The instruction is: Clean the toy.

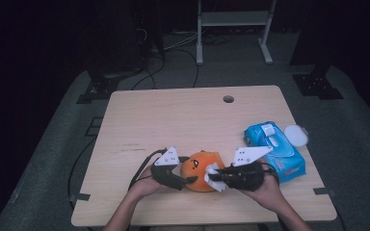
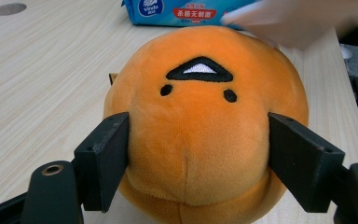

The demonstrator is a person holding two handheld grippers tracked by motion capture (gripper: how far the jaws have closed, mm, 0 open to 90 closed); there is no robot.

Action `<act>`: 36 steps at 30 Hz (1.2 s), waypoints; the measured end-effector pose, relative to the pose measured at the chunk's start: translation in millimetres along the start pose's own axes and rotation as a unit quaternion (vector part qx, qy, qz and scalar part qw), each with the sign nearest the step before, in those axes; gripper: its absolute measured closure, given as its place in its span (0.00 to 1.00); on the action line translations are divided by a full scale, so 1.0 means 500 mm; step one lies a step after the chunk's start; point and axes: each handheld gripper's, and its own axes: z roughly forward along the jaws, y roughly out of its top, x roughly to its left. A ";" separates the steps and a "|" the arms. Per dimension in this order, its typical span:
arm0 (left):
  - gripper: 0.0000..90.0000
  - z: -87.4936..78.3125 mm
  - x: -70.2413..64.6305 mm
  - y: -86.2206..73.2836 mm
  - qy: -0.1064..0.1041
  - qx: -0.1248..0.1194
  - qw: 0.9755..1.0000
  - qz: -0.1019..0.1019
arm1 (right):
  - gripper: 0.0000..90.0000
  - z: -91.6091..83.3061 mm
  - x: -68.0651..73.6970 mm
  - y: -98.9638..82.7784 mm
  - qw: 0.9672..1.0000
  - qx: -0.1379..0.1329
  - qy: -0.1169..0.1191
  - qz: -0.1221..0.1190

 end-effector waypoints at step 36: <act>0.27 0.006 -0.007 -0.002 -0.007 0.005 1.000 0.018 | 0.81 0.039 -0.134 -0.068 0.998 0.023 0.009 0.055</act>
